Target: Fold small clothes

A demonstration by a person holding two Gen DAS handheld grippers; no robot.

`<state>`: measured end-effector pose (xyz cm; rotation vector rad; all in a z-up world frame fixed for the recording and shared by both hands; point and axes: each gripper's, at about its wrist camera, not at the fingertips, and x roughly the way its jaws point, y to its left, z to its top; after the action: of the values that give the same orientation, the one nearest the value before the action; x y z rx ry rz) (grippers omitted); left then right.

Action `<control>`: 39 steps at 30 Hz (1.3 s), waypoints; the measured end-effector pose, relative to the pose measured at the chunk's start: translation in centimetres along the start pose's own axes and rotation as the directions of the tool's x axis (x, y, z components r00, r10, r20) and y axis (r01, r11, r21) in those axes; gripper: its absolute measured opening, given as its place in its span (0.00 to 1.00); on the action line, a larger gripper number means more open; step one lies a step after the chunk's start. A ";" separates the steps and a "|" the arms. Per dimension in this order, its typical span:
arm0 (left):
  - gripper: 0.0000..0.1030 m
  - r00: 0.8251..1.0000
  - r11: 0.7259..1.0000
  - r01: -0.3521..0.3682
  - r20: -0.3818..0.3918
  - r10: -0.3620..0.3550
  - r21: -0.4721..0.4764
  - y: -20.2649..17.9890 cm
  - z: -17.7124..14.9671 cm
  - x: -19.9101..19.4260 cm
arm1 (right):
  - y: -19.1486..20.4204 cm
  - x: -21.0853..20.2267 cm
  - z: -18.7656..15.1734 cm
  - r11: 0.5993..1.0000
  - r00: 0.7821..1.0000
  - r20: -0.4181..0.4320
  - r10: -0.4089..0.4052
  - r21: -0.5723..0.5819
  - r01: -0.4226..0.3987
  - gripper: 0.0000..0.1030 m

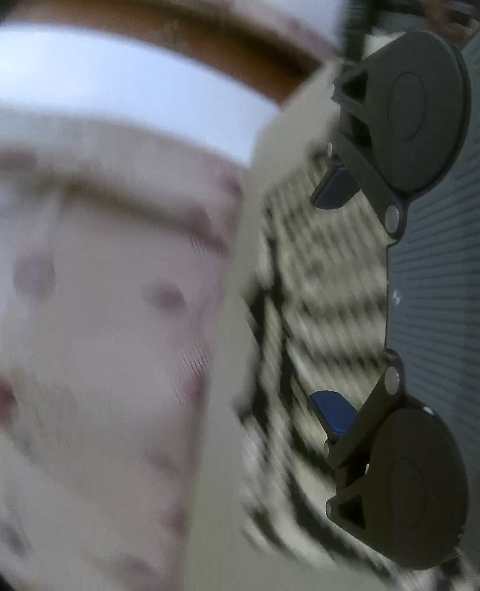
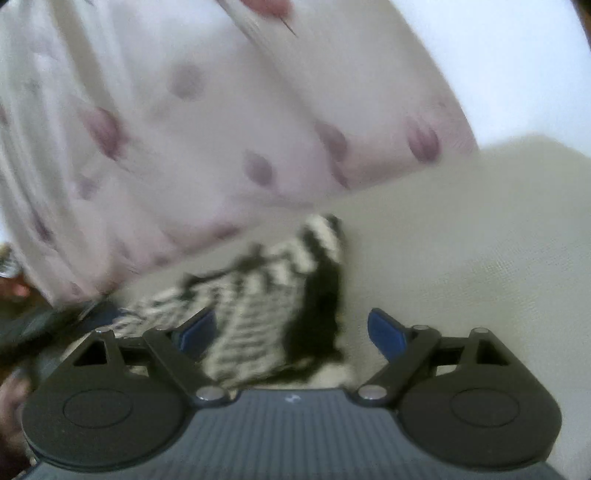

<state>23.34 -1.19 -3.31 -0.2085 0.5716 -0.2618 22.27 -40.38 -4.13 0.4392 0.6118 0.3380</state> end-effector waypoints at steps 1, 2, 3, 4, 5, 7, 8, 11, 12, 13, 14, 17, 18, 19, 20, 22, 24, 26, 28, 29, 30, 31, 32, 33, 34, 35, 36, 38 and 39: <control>0.99 0.999 0.999 -0.035 -0.020 0.034 -0.036 1.9 -0.7 -0.3 | -0.4 1.6 0.6 1.000 0.999 -0.037 0.007 0.002 -0.007 0.86; 0.97 0.998 0.994 -0.065 -0.032 0.062 -0.085 3.9 -1.3 -0.5 | -0.6 3.1 1.1 1.000 0.997 -0.071 -0.006 0.008 0.007 0.71; 0.96 0.998 0.989 -0.058 -0.024 0.055 -0.135 5.8 -1.9 -1.1 | -0.6 4.2 1.4 1.000 0.996 -0.090 -0.021 0.008 0.022 0.53; 0.96 0.999 0.987 -0.041 0.004 0.042 -0.158 7.3 -2.1 -1.9 | -0.1 5.1 1.8 1.000 0.994 -0.109 -0.020 -0.012 0.019 0.17; 0.96 0.998 0.987 -0.051 0.035 0.057 -0.149 8.3 -2.3 -2.7 | 0.7 5.8 2.2 0.998 0.993 -0.118 -0.030 -0.051 0.024 0.07; 0.96 0.989 0.987 -0.117 0.073 0.126 -0.114 8.9 -2.6 -3.7 | 3.9 5.7 2.8 0.987 0.997 -0.074 -0.017 -0.158 0.005 0.07; 0.96 0.984 0.983 -0.139 0.092 0.150 -0.118 9.3 -2.7 -4.1 | 5.6 5.3 3.0 0.980 0.998 -0.044 0.034 -0.193 -0.042 0.07; 0.99 0.950 0.921 -0.244 0.115 0.290 -0.305 11.5 -2.9 -5.7 | 10.1 3.5 4.8 0.954 0.976 0.058 0.209 -0.233 -0.190 0.07; 0.99 0.948 0.896 -0.241 0.109 0.300 -0.373 12.6 -3.1 -6.1 | 10.7 3.3 5.3 0.949 0.967 0.109 0.231 -0.244 -0.199 0.07; 0.99 0.948 0.863 -0.232 0.096 0.304 -0.448 13.9 -3.3 -6.3 | 10.6 3.7 5.7 0.954 0.969 0.144 0.199 -0.254 -0.158 0.07; 0.99 0.951 0.843 -0.210 0.098 0.294 -0.495 14.7 -3.6 -6.4 | 9.7 4.6 6.1 0.967 0.977 0.138 0.160 -0.221 -0.127 0.07; 0.99 0.948 0.859 -0.206 0.122 0.294 -0.468 14.3 -3.5 -6.8 | 5.7 6.0 6.0 0.994 0.993 0.089 0.081 -0.080 -0.074 0.08; 0.99 0.952 0.879 -0.194 0.134 0.276 -0.436 13.8 -3.3 -6.8 | 4.9 5.7 5.7 0.996 0.996 0.079 0.046 -0.077 -0.040 0.08; 0.99 0.951 0.900 -0.187 0.158 0.267 -0.394 13.0 -3.0 -6.6 | 4.1 5.2 5.4 0.997 0.997 0.071 0.027 -0.078 -0.022 0.09; 0.99 0.946 0.921 -0.190 0.187 0.265 -0.341 12.1 -2.6 -6.8 | 3.3 4.8 5.2 0.996 0.998 0.067 0.001 -0.085 0.005 0.09; 0.99 0.942 0.954 -0.183 0.235 0.239 -0.238 10.5 -2.2 -6.8 | 2.5 4.4 4.7 0.992 0.998 0.035 -0.046 -0.113 0.049 0.10; 1.00 0.950 0.978 -0.167 0.247 0.193 -0.124 8.8 -1.9 -6.3 | 1.9 4.7 4.1 0.990 0.997 -0.013 -0.072 -0.120 0.070 0.10; 1.00 0.962 0.981 -0.192 0.195 0.192 -0.018 7.4 -1.6 -4.7 | 1.8 5.0 3.3 0.988 0.996 -0.044 -0.072 -0.143 0.065 0.10; 1.00 0.970 0.980 -0.199 0.144 0.194 0.015 7.3 -1.7 -3.4 | 2.4 5.7 2.5 0.985 0.995 -0.077 -0.071 -0.162 0.058 0.10; 1.00 0.974 0.979 -0.203 0.107 0.201 0.002 7.6 -2.0 -3.0 | 2.6 6.2 2.2 0.986 0.993 -0.098 -0.061 -0.163 0.044 0.10; 1.00 0.974 0.976 -0.214 0.064 0.215 -0.028 8.1 -2.3 -2.5 | 2.8 6.4 2.2 0.986 0.992 -0.115 -0.044 -0.165 0.025 0.10; 0.99 0.973 0.971 -0.228 0.030 0.231 -0.075 8.9 -2.3 -2.2 | 3.3 6.6 1.8 0.983 0.992 -0.123 -0.036 -0.184 0.013 0.10; 0.99 0.970 0.962 -0.238 0.012 0.241 -0.132 9.8 -2.4 -2.1 | 4.1 6.8 1.6 0.976 0.993 -0.109 -0.043 -0.219 0.018 0.10; 0.99 0.970 0.954 -0.238 0.009 0.243 -0.183 10.7 -2.5 -2.1 | 5.1 6.6 1.4 0.965 0.996 -0.075 -0.045 -0.263 0.024 0.08; 0.99 0.970 0.941 -0.229 0.018 0.241 -0.248 11.7 -2.7 -2.4 | 5.9 6.3 1.5 0.956 0.998 -0.047 -0.029 -0.293 0.014 0.05; 0.99 0.969 0.927 -0.222 0.039 0.244 -0.302 12.5 -3.0 -2.9 | 6.7 6.0 1.7 0.952 1.000 -0.022 -0.015 -0.306 0.008 0.05; 0.99 0.965 0.916 -0.223 0.056 0.255 -0.334 13.0 -3.2 -3.1 | 7.4 5.8 2.3 0.950 1.000 0.015 -0.006 -0.311 0.011 0.05; 0.99 0.960 0.904 -0.229 0.073 0.272 -0.361 13.2 -3.4 -3.5 | 8.2 5.2 4.1 0.958 0.995 0.085 0.050 -0.286 -0.024 0.05; 0.99 0.956 0.901 -0.237 0.080 0.284 -0.363 13.1 -3.5 -3.7 | 8.5 4.9 5.0 0.961 0.989 0.126 0.072 -0.273 -0.036 0.04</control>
<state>20.85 11.94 -7.77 -0.4871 0.5056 0.1189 27.61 -32.52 1.36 0.2145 0.4142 0.4339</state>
